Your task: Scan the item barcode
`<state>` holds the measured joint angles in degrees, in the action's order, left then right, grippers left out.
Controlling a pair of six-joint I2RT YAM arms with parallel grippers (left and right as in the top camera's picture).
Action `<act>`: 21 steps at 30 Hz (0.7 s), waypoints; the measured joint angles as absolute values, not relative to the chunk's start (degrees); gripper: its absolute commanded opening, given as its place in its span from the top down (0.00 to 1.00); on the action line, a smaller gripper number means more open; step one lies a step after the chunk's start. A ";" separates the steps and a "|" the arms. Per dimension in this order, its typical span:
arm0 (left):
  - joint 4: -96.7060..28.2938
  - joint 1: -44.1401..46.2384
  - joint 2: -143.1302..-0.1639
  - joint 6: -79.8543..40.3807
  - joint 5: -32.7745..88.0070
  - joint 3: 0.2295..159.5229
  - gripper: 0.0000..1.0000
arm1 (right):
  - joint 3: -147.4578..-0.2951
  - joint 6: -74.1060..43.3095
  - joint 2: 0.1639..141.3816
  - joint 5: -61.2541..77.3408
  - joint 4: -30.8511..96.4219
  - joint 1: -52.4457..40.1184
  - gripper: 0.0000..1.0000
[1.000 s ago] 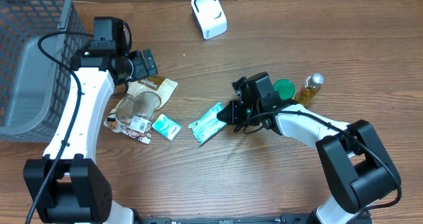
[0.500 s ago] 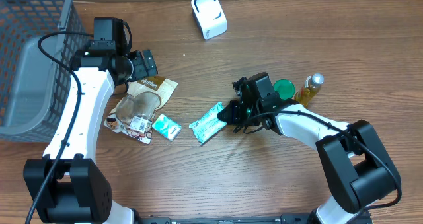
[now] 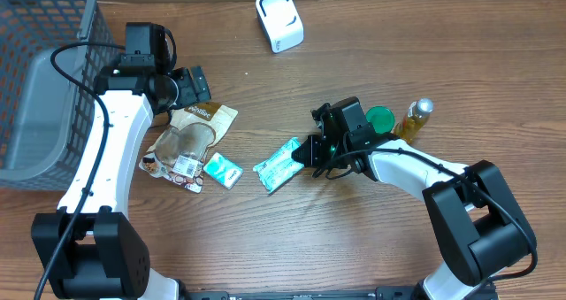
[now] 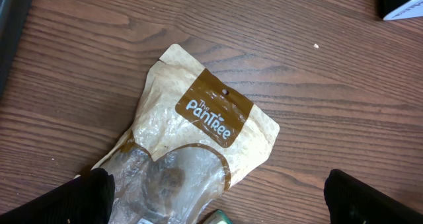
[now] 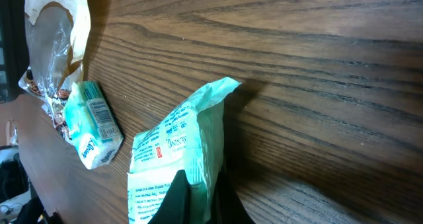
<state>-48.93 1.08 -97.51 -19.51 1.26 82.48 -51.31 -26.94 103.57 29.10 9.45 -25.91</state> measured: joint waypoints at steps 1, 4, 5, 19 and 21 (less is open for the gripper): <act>-48.93 1.08 -97.51 -19.51 1.26 82.48 0.00 | -51.31 -26.96 103.57 29.10 9.47 -25.91 0.96; -48.93 1.08 -97.51 -19.51 1.26 82.48 0.01 | -51.31 -26.94 103.57 29.06 9.50 -25.91 0.96; -48.93 1.08 -97.51 -19.51 1.26 82.48 0.00 | -51.31 -26.96 103.57 29.06 9.50 -25.91 0.96; -48.93 1.08 -97.51 -19.51 1.26 82.48 0.00 | -51.31 -26.96 103.57 28.58 9.56 -25.93 0.96; -48.93 1.08 -97.51 -19.51 1.26 82.48 0.00 | -51.31 -26.96 103.57 28.47 9.61 -25.91 0.96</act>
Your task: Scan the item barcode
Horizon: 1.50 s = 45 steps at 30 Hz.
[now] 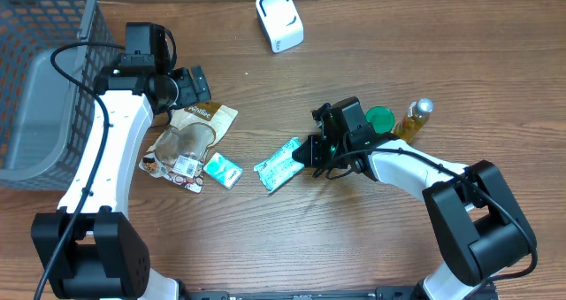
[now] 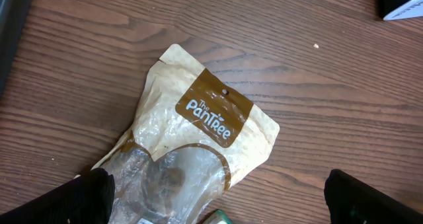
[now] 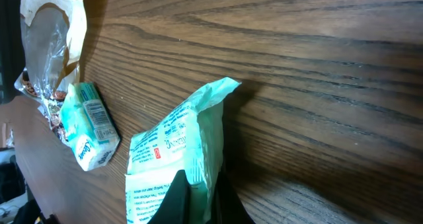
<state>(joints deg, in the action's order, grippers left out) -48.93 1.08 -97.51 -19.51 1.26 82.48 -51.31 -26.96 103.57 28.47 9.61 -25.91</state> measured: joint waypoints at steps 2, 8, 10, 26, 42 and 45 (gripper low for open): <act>-48.93 1.08 -97.51 -19.51 1.26 82.48 0.00 | -51.31 -26.96 103.57 28.42 9.61 -25.91 0.96; -48.93 1.08 -97.51 -19.51 1.26 82.48 0.00 | -51.31 -26.92 103.57 28.01 9.67 -25.91 0.86; -48.93 1.08 -97.51 -19.51 1.26 82.48 0.00 | -51.31 -26.92 103.57 27.68 9.74 -25.91 0.86; -48.93 1.08 -97.51 -19.51 1.26 82.48 0.00 | -51.31 -26.96 103.57 27.09 9.78 -25.91 0.96; -48.93 1.08 -97.51 -19.51 1.26 82.43 0.00 | -51.31 -16.93 91.46 53.43 9.67 -19.46 0.96; -48.93 1.08 -97.51 -19.51 1.26 82.43 0.01 | -51.31 -13.98 90.67 60.53 10.70 -19.42 0.96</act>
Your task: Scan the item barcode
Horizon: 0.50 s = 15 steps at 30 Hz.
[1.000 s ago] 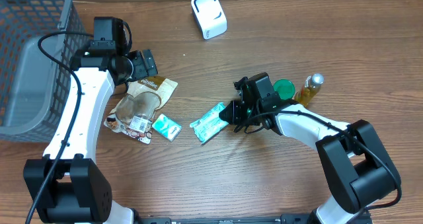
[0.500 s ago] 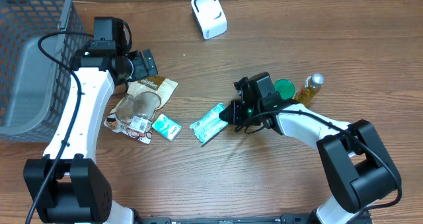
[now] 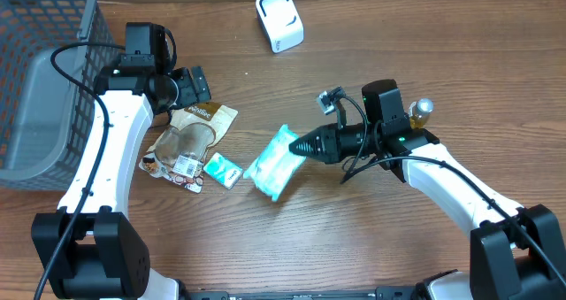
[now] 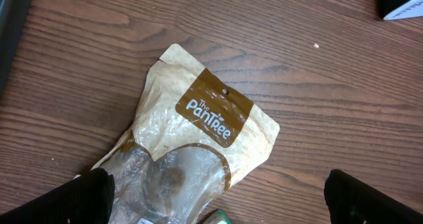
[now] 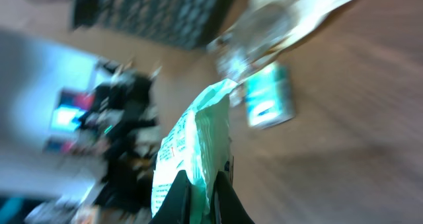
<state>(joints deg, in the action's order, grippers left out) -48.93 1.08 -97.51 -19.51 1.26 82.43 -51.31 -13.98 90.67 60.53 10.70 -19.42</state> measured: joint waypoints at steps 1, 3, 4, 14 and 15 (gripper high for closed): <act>-48.93 1.08 -97.51 -19.51 1.26 82.43 0.00 | -51.31 -12.19 90.67 63.48 11.97 -19.42 0.96; -48.95 1.08 -97.54 -19.51 1.26 82.43 0.00 | -51.31 -9.93 90.67 66.89 13.23 -19.42 0.96; -48.93 1.08 -97.51 -19.51 1.26 82.43 0.00 | -51.31 -8.03 90.67 69.30 14.22 -19.42 0.96; -48.93 1.08 -97.51 -19.51 1.26 82.43 0.00 | -51.31 -1.32 90.67 74.00 17.67 -19.42 0.96; -48.93 1.08 -97.51 -19.51 1.26 82.43 0.00 | -51.31 -1.19 90.67 74.17 17.72 -19.42 0.96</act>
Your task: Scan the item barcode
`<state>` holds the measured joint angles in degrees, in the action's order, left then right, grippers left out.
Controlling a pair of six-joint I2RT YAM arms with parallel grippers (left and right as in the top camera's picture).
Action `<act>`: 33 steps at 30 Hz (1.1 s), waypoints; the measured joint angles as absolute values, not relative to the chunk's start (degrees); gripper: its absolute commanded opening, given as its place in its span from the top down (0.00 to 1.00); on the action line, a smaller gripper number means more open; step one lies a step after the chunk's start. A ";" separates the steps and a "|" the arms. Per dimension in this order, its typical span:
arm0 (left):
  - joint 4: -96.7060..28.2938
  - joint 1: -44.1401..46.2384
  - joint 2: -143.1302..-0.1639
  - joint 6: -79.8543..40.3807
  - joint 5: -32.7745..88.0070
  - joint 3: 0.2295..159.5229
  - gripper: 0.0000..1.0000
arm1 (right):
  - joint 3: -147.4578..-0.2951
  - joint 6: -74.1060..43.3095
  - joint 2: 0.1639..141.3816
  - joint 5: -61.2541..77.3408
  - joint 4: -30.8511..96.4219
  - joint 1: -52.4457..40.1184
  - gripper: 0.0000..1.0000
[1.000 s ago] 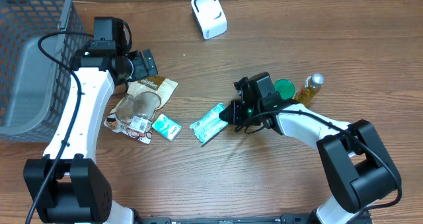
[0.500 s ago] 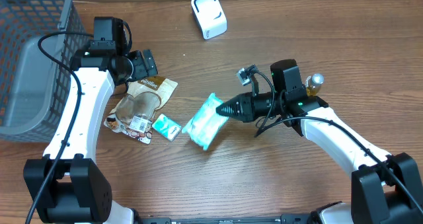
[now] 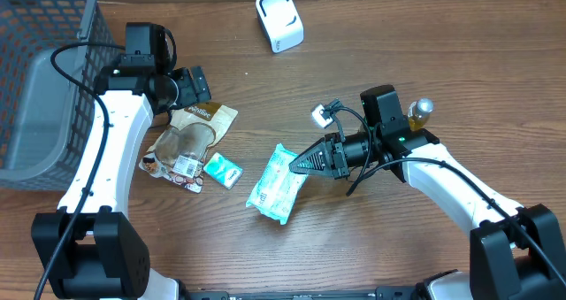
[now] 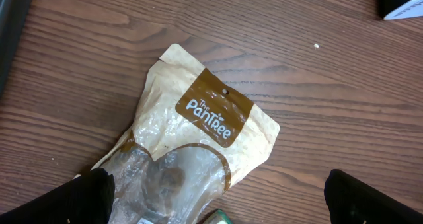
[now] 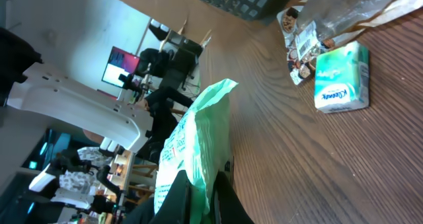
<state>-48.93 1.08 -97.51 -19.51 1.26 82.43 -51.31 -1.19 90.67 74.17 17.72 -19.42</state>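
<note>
A green plastic packet (image 3: 277, 183) hangs above the table in the middle, its printed face up toward the overhead camera. My right gripper (image 3: 302, 166) is shut on its right edge; in the right wrist view the packet (image 5: 197, 135) stands between the black fingers (image 5: 177, 196). The white scanner (image 3: 279, 19) stands at the table's far edge. My left gripper (image 3: 189, 86) is open over the top of a brown "The Pantree" pouch (image 4: 198, 135), holding nothing.
A small green-white tissue pack (image 3: 223, 170) lies beside the pouch's lower end, and shows in the right wrist view (image 5: 341, 78). A grey mesh basket (image 3: 40, 79) fills the far left. A yellow bottle (image 3: 416, 114) stands behind my right arm.
My right gripper with the green packet has moved a little toward the table's front, and the packet now faces the overhead camera more squarely. The left arm has not moved.
My right gripper was shut on the edge of the green packet as it lay on the table, and stayed so at the second moment. Then arm and packet were raised off the wood. Now the packet hangs lower in the overhead view, still gripped. The left arm never moved.
</note>
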 measured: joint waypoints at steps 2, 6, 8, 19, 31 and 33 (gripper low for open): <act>-48.93 1.08 -97.51 -19.51 1.26 82.43 0.00 | -51.31 -0.89 90.67 74.22 17.78 -19.42 0.96; -48.93 1.08 -97.51 -19.51 1.26 82.43 0.00 | -51.31 -0.67 90.67 73.54 18.17 -19.42 0.96; -48.93 1.08 -97.51 -19.51 1.26 82.43 0.00 | -51.31 -0.60 90.67 72.49 19.03 -19.42 0.96; -48.93 1.08 -97.51 -19.51 1.26 82.43 0.00 | -51.31 -0.38 90.67 66.50 20.82 -19.42 0.96; -48.93 1.08 -97.51 -19.51 1.26 82.43 0.00 | -51.31 -0.23 90.67 59.92 23.53 -19.42 0.96; -48.93 1.08 -97.51 -19.51 1.26 82.43 0.00 | -51.31 -0.23 90.67 59.42 23.57 -19.42 0.96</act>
